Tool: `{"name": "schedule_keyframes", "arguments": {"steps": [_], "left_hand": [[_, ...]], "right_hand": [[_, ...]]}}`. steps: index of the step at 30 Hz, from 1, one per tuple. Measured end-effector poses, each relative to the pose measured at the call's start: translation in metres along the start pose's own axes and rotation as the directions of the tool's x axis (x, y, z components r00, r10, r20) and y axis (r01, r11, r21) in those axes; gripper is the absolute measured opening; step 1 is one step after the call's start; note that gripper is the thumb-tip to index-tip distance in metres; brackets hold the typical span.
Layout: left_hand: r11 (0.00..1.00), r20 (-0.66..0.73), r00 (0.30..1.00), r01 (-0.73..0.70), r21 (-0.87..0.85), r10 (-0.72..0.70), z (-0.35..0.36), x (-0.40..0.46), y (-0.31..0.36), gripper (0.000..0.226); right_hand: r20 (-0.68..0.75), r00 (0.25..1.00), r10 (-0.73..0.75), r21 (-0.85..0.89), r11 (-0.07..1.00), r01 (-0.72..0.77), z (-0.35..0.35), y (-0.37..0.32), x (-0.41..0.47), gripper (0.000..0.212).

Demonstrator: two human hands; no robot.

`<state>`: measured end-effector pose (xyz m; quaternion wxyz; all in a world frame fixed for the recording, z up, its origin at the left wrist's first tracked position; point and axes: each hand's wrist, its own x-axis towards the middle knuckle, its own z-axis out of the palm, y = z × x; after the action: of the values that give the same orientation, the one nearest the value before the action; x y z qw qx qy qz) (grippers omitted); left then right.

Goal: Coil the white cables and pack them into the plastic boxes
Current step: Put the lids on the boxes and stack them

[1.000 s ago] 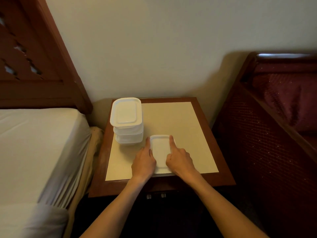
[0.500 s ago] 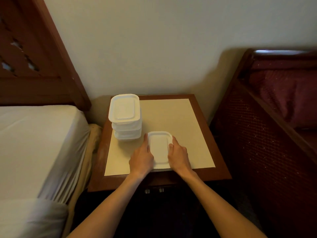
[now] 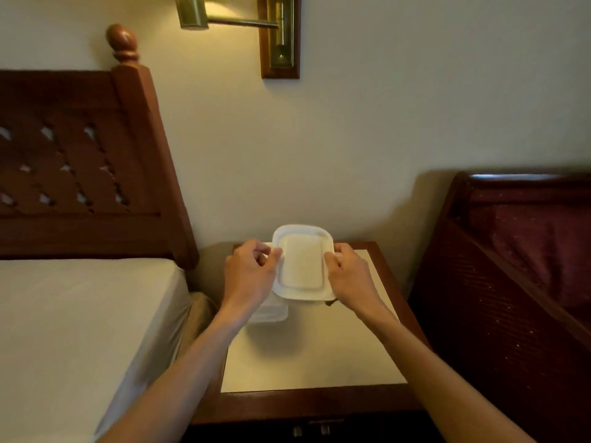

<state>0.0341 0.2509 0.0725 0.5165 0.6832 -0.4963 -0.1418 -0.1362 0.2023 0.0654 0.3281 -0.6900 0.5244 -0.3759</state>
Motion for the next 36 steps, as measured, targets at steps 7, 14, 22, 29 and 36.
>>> {"name": "schedule_keyframes", "arguments": {"steps": [7,14,22,29,36], "left_hand": [[0.984,0.011,0.998,0.053,0.17,-0.056,-0.025,0.066,-0.025,0.023],[0.945,0.08,0.99,0.088,0.315,-0.119,-0.021,0.085,-0.065,0.026],[0.945,0.028,0.994,0.09,0.315,-0.105,-0.011,0.089,-0.08,0.028],[0.814,0.064,0.834,0.55,-0.185,-0.549,0.002,0.077,-0.135,0.051],[0.752,0.371,0.802,0.582,-0.311,-0.467,0.025,0.039,-0.153,0.028]], "right_hand": [[0.127,0.991,0.048,-0.077,0.996,-0.038,0.055,-0.035,0.071,0.025],[0.209,0.962,0.176,-0.053,0.984,-0.169,0.078,-0.031,0.088,0.01],[0.195,0.966,0.17,-0.008,0.985,-0.172,0.091,-0.013,0.094,0.027],[-0.172,0.833,0.526,0.494,0.778,-0.389,0.11,0.038,0.022,0.02],[0.271,0.766,0.583,0.447,0.629,-0.636,0.173,0.072,-0.054,0.017]]}}
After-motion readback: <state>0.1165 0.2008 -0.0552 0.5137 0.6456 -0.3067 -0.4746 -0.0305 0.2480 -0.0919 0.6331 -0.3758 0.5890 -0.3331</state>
